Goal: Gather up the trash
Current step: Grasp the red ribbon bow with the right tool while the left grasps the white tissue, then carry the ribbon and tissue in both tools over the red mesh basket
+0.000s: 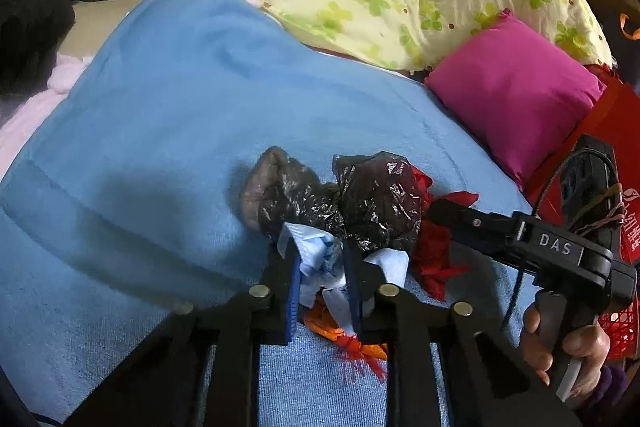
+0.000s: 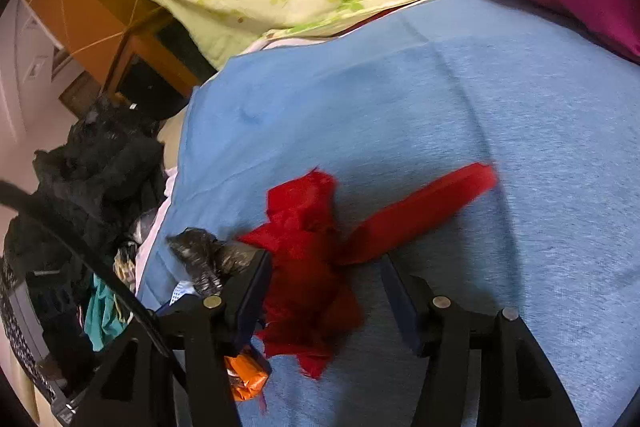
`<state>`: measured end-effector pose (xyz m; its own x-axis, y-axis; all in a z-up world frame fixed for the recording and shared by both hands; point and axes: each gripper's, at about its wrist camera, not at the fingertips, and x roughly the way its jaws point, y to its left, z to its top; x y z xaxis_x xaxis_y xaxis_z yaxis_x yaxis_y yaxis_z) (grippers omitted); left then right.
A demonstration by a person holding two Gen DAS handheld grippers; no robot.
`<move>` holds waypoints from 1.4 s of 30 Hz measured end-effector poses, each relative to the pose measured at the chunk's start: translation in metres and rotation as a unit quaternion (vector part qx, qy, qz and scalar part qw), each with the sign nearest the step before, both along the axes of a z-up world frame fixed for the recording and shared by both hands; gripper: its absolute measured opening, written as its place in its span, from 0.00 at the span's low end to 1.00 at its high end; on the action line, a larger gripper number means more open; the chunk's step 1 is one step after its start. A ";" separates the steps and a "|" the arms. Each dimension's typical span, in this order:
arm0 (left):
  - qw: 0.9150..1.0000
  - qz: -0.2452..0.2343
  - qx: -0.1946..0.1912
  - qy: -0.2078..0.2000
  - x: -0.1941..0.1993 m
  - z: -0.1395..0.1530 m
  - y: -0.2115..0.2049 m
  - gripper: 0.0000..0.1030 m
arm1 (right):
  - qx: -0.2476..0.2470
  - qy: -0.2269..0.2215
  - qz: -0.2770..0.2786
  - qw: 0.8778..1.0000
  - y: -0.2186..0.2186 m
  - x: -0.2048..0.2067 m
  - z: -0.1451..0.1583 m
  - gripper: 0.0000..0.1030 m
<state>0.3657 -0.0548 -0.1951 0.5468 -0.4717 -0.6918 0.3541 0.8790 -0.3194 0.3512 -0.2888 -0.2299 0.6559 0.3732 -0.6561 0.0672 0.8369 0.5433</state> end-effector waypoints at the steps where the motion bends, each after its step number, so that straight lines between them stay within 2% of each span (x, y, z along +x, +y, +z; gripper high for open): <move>1: 1.000 -0.001 -0.001 0.000 0.000 0.000 0.000 0.17 | -0.002 -0.001 0.002 1.000 0.002 0.000 0.000 0.59; 6: 1.000 -0.010 -0.007 -0.006 -0.003 0.004 -0.001 0.13 | -0.025 -0.007 0.020 0.999 0.014 0.001 -0.005 0.57; 7: 1.000 -0.012 -0.010 -0.008 -0.004 0.005 -0.001 0.12 | -0.031 -0.009 0.025 0.999 0.016 0.001 -0.005 0.51; 8: 1.000 -0.012 -0.012 -0.009 -0.005 0.006 -0.001 0.12 | -0.030 -0.008 0.032 0.999 0.018 0.001 -0.005 0.38; 17: 0.999 -0.007 -0.019 -0.035 -0.015 0.023 0.004 0.12 | -0.041 -0.050 0.007 0.998 0.006 -0.030 0.028 0.37; 22: 0.998 -0.022 -0.017 -0.061 -0.033 0.034 0.000 0.12 | -0.055 -0.079 -0.003 0.995 -0.002 -0.066 0.058 0.37; 27: 0.995 -0.019 -0.001 -0.097 -0.062 0.046 0.002 0.12 | -0.102 -0.121 -0.021 0.987 -0.004 -0.115 0.088 0.37; 30: 0.991 -0.012 0.020 -0.133 -0.085 0.054 0.005 0.12 | -0.096 -0.133 -0.041 0.986 -0.014 -0.153 0.093 0.37; 32: 0.989 -0.008 0.021 -0.149 -0.099 0.059 0.007 0.12 | -0.092 -0.132 -0.051 0.986 -0.020 -0.171 0.093 0.37; 35: 0.984 0.005 0.031 -0.175 -0.122 0.063 0.009 0.12 | -0.113 -0.134 -0.064 0.982 -0.024 -0.202 0.095 0.37; 39: 0.986 0.014 0.019 -0.165 -0.158 0.052 0.019 0.12 | -0.146 -0.145 -0.064 0.976 -0.025 -0.241 0.101 0.37; 42: 0.987 0.010 0.026 -0.156 -0.180 0.042 0.023 0.12 | -0.161 -0.154 -0.062 0.973 -0.025 -0.263 0.104 0.37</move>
